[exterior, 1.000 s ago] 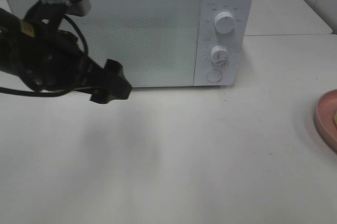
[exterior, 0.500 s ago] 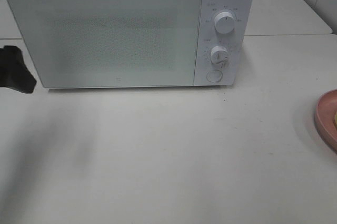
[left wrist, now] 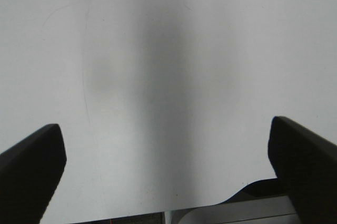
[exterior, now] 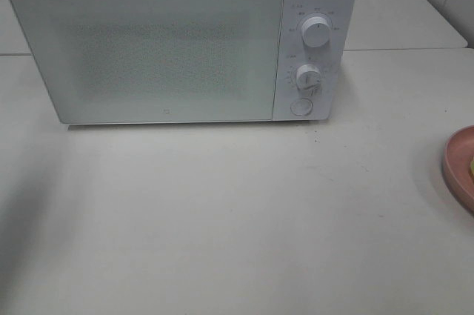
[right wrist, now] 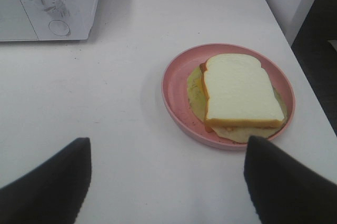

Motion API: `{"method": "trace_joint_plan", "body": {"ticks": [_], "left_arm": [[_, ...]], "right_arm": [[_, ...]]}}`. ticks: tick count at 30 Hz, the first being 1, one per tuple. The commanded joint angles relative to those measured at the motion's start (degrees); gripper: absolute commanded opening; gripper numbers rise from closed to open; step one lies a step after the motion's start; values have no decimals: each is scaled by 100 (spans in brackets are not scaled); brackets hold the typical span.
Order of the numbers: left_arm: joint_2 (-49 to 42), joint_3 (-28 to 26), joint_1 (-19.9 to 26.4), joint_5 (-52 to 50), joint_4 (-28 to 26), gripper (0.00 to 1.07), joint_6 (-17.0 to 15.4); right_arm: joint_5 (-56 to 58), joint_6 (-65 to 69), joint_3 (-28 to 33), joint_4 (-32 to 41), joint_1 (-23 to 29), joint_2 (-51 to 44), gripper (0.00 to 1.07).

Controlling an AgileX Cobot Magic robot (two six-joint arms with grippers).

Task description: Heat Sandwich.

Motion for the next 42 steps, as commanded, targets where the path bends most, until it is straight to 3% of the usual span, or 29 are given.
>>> {"method": "trace_joint_plan", "body": {"ticks": [1,8,25,42], "left_arm": [[-401,218,23,132,92,104,-109],[-1318,653,23,126,447,104,-367],[-4607,1931,23,120,384,104,-235],[-6623,2108,-6,372,407,104,-201]], "right_arm": [[-57,-46,0,-17,-40,-155,76],[-57,-46,0,-17,-40,-155,76],[-57,-46,0,-17,-40,-155,76],[-57,-46,0,-17,-40,-155,76]]}}
